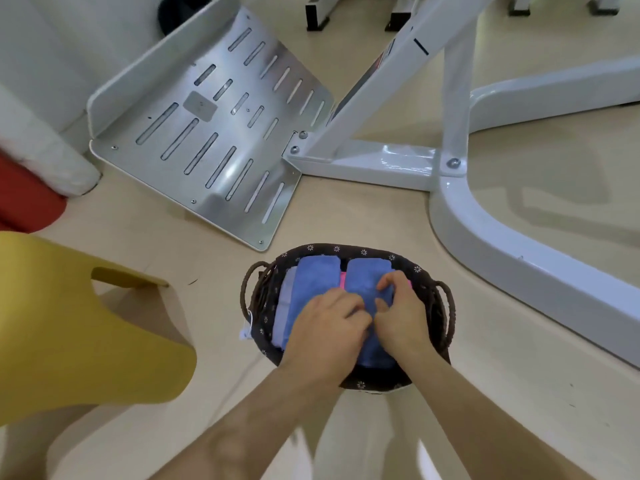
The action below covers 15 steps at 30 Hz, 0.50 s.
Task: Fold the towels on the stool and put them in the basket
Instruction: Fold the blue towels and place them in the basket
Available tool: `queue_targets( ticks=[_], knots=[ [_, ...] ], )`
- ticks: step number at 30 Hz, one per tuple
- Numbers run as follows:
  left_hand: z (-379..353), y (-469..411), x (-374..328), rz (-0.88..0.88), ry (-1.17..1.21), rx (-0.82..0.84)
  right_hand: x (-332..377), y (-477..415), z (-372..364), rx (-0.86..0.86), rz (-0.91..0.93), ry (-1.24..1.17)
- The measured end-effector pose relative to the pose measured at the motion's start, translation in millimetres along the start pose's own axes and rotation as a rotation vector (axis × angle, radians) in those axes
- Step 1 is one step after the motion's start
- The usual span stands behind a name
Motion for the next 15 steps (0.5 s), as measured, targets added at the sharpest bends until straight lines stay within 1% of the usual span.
queue_targets(
  ticks=[1,2,3,4,5,8,10,12,13,14,15],
  knots=[
    [1,-1,12,0.081,-0.001,-0.014,3,-2,1,-0.008,0.016,0.004],
    [-5,1,24,0.174,-0.027,0.042,5,-3,-1,-0.008,0.022,0.017],
    [-17,5,33,0.245,-0.061,0.142,5,-4,-3,-0.001,0.017,0.042],
    [-29,10,39,0.279,-0.087,0.243,2,-5,-6,0.005,0.011,0.074],
    [-41,15,44,0.298,-0.092,0.309,-2,-6,-9,0.014,0.002,0.104],
    [-62,20,54,0.328,-0.088,0.404,-7,-12,-15,0.078,-0.023,0.191],
    [-71,19,59,0.366,-0.107,0.492,-2,-12,-17,0.150,0.019,0.368],
    [-79,18,62,0.402,-0.126,0.561,11,-6,-18,0.176,0.140,0.623],
    [-82,18,63,0.422,-0.129,0.588,19,-1,-13,0.123,0.217,0.708],
    [-83,17,63,0.435,-0.129,0.602,27,4,-2,0.019,0.294,0.744],
    [-83,17,62,0.443,-0.114,0.606,30,7,11,-0.086,0.331,0.762]
  ],
)
Point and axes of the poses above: each hand's wrist, its own y-axis away from the middle knuckle, its own z-axis out of the back of the hand, x = y × z, the point moved 9 cm from there along -y, towards the middle knuckle, and after that the axes turned 15 degrees about y, right-handed, at the moved point
